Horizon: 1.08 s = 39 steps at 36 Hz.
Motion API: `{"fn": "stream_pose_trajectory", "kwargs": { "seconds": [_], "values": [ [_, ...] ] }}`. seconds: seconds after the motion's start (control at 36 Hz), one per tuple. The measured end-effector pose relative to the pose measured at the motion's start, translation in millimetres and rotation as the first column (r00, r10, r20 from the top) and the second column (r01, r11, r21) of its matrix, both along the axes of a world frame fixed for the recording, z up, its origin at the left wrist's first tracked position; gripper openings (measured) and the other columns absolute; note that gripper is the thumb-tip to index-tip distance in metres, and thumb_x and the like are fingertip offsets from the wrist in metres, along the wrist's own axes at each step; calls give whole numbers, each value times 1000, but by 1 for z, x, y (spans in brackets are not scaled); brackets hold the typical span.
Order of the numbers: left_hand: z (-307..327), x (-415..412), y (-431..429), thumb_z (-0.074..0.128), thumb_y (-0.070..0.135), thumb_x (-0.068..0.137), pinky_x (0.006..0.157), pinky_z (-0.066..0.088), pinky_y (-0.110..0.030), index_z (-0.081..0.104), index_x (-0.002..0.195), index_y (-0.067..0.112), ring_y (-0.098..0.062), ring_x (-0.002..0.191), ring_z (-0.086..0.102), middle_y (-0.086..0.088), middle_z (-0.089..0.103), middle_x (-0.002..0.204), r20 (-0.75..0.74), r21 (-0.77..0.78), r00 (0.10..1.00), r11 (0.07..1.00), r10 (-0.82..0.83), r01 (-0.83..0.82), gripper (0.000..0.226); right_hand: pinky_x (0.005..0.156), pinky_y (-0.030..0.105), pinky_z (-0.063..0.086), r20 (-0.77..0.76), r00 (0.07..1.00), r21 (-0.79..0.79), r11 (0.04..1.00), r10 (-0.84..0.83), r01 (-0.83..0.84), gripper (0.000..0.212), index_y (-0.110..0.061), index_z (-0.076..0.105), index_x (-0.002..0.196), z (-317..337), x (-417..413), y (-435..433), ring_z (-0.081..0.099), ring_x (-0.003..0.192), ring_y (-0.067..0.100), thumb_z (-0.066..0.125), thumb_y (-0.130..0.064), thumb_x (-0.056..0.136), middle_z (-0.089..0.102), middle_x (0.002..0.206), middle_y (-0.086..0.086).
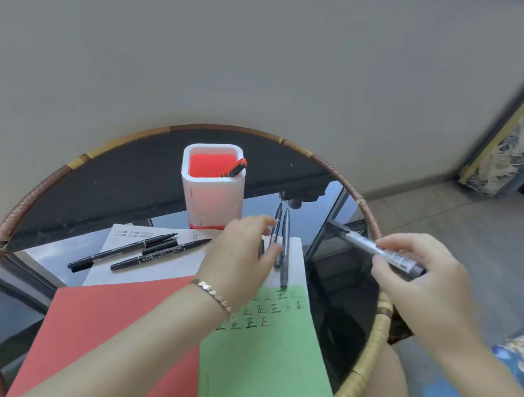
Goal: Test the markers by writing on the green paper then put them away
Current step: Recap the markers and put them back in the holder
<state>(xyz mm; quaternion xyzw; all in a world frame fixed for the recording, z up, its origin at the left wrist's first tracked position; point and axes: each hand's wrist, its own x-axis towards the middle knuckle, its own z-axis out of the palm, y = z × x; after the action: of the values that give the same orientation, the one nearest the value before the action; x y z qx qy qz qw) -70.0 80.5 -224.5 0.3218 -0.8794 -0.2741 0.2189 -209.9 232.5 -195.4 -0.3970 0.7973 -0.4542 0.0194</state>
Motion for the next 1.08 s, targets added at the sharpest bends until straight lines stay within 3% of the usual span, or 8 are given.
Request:
{"fn": "stream_pose_trajectory", "kwargs": {
  "seconds": [0.11, 0.33, 0.64, 0.69, 0.78, 0.86, 0.97, 1.08],
  "values": [
    [-8, -24, -4, 49, 22, 86, 88, 31, -29, 47, 124, 22, -20, 117, 34, 8, 54, 124, 321, -210, 942, 963, -97, 171, 37, 60, 20, 30, -125, 965, 69, 968, -231, 241, 16, -13, 65, 85, -11, -58, 9, 50, 78, 19, 62, -2, 74, 60, 89, 8],
    [-5, -27, -5, 44, 25, 88, 84, 30, -30, 55, 113, 24, -17, 110, 42, 6, 60, 109, 437, -250, 890, 934, -128, 257, 28, 76, 33, 40, -135, 951, 506, 805, -279, 309, 38, -13, 55, 120, -39, -117, 8, 54, 101, 32, 58, -21, 83, 53, 123, 14],
    [-12, -14, -8, 49, 24, 90, 88, 28, -28, 49, 124, 27, -15, 115, 39, 9, 54, 121, 436, -321, 883, 886, -176, 335, 35, 72, 28, 50, 10, 1000, 348, 938, -11, 7, 14, -25, 68, 88, -30, -36, -24, 61, 76, 7, 58, -19, 81, 64, 75, -14],
    [-13, -10, -6, 50, 24, 90, 89, 31, -29, 54, 120, 24, -18, 112, 43, 7, 55, 121, 362, -348, 915, 884, -180, 312, 31, 70, 26, 48, 2, 999, 341, 939, 35, -33, 15, -25, 68, 89, -28, -24, -30, 59, 74, 2, 56, -19, 82, 61, 72, -19],
    [-12, 0, -3, 57, 17, 87, 80, 47, -34, 64, 103, 10, -22, 90, 57, -5, 62, 100, 39, -288, 980, 937, -194, 197, 18, 71, 25, 48, -8, 994, 345, 933, 109, -100, 16, -26, 67, 92, -26, -9, -39, 56, 74, 0, 55, -20, 83, 60, 73, -19],
    [0, 15, 1, 46, 21, 91, 68, 44, -18, 60, 90, 12, -10, 77, 53, -1, 58, 85, -194, -83, 979, 995, -62, 46, 16, 71, 26, 49, -21, 983, 376, 913, 180, -159, 18, -24, 64, 100, -26, 3, -50, 55, 74, 3, 54, -22, 85, 61, 78, -13],
    [13, 39, 1, 45, 22, 92, 55, 44, -13, 53, 76, 18, -5, 60, 55, 2, 59, 69, -352, 191, 926, 979, 140, -76, 19, 65, 29, 45, -14, 971, 451, 868, 237, -205, 28, -21, 55, 115, -32, 16, -68, 54, 76, 14, 52, -29, 88, 55, 83, -4],
    [20, 59, -4, 50, 16, 91, 50, 45, -13, 57, 79, 14, 1, 49, 53, -2, 62, 68, -422, 384, 870, 920, 255, -84, 13, 66, 28, 40, -52, 977, 528, 836, 208, -150, 38, -18, 45, 124, -38, 27, -85, 51, 81, 17, 50, -33, 90, 48, 90, -2]
  ]
}}
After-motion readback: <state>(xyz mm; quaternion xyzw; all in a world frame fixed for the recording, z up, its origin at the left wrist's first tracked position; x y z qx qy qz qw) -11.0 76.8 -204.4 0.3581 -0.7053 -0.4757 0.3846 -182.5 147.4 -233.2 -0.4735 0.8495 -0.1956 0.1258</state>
